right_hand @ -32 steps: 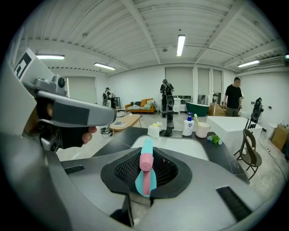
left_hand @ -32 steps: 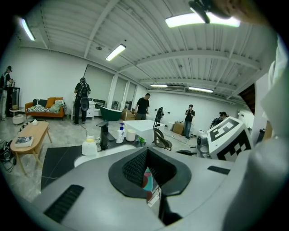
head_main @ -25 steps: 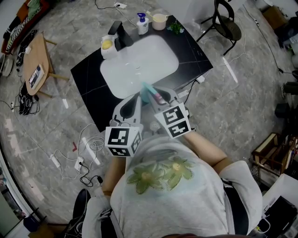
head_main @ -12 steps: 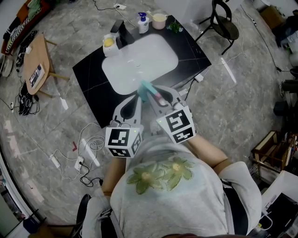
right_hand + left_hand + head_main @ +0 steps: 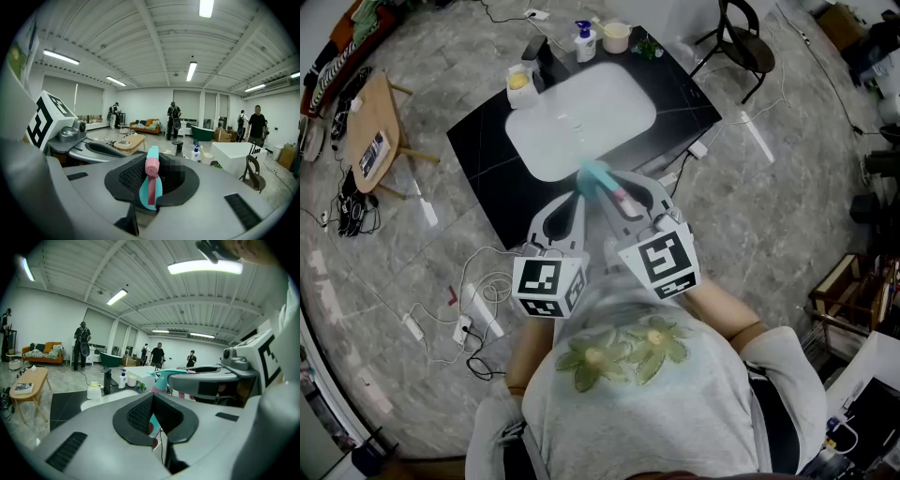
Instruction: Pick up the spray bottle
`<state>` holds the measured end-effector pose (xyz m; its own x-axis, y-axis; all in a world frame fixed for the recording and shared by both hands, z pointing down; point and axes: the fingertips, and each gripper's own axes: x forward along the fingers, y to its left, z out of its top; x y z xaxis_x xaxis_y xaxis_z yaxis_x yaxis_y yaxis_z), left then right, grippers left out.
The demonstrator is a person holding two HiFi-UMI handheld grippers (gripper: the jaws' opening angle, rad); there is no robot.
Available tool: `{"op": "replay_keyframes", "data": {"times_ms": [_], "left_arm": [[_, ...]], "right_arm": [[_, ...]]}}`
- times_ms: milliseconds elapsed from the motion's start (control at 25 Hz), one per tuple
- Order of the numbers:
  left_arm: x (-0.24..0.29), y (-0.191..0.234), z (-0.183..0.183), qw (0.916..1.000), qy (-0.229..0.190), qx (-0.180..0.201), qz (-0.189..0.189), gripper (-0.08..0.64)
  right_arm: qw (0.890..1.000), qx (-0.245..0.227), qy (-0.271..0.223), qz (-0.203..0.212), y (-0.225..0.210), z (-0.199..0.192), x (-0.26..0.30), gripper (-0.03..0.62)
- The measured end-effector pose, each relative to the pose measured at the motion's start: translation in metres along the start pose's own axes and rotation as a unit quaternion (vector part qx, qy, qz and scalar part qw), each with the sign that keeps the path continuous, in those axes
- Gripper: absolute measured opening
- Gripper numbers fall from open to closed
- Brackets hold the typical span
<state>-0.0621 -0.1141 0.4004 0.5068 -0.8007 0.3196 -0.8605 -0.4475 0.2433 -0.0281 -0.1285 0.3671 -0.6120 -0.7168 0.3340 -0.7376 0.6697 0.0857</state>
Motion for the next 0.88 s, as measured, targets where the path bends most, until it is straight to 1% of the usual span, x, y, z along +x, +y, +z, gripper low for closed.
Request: {"op": "replay_keyframes", "data": {"times_ms": [440,880], "left_arm": [[-0.023,-0.010,-0.006,0.9999,-0.002,0.006,-0.011,0.008],[-0.045,-0.011,-0.014,0.9999,0.000,0.008,-0.010,0.008]], "right_arm": [[0.999,-0.013,-0.023,-0.023,0.016,0.012,-0.027,0.072],[0.999,-0.017,-0.021,-0.018,0.038,0.011,-0.035,0.072]]}}
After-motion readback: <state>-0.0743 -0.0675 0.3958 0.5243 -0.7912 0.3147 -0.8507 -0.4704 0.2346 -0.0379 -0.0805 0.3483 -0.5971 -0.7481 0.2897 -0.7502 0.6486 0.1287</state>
